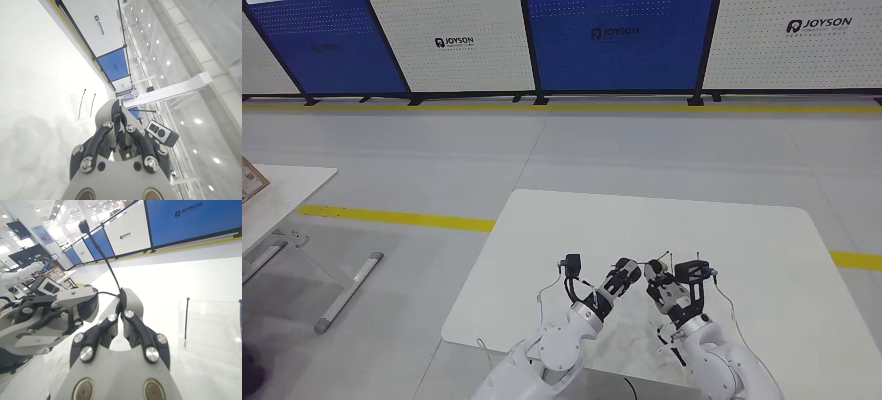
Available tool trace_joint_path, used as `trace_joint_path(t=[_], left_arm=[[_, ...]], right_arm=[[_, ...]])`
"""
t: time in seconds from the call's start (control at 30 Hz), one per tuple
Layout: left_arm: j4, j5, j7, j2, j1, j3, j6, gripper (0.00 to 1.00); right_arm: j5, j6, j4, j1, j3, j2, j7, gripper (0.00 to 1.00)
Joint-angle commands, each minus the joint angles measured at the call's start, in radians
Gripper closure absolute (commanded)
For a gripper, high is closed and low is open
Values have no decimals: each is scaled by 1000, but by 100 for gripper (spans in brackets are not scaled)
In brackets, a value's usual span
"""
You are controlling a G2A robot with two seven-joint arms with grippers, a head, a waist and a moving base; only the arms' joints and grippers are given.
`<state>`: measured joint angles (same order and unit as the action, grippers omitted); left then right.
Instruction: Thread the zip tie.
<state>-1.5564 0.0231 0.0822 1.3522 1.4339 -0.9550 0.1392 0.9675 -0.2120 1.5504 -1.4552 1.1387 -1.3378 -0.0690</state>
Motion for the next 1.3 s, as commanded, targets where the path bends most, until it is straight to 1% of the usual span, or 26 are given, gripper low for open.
trace_joint_path(t=[0.0,0.33,0.6,0.83,0.97,1.1,1.27], left_arm=[[-2,9,-3,1,1,-1,5,100],[-30,11,-13,0,17,-3,36,100],[-42,13,-20,-2,28,-10,47,100],[-61,16,-25,-3,38,-17,60,100],[-82,14,-28,-5,49,-21,71,100],[-112,6,-34,-9,67,-28,83,100],[-138,-3,-39,-13,83,-37,88,100]], right_arm=[[1,-2,-1,-1,0,1,0,100],[9,-5,-13,2,-11,1,-11,100],[18,-8,-22,6,-17,3,-16,100],[26,-6,-28,9,-21,3,-17,100],[25,-6,-33,12,-22,4,-19,100],[25,-6,-37,15,-22,4,-22,100],[24,-4,-39,17,-22,5,-24,100]])
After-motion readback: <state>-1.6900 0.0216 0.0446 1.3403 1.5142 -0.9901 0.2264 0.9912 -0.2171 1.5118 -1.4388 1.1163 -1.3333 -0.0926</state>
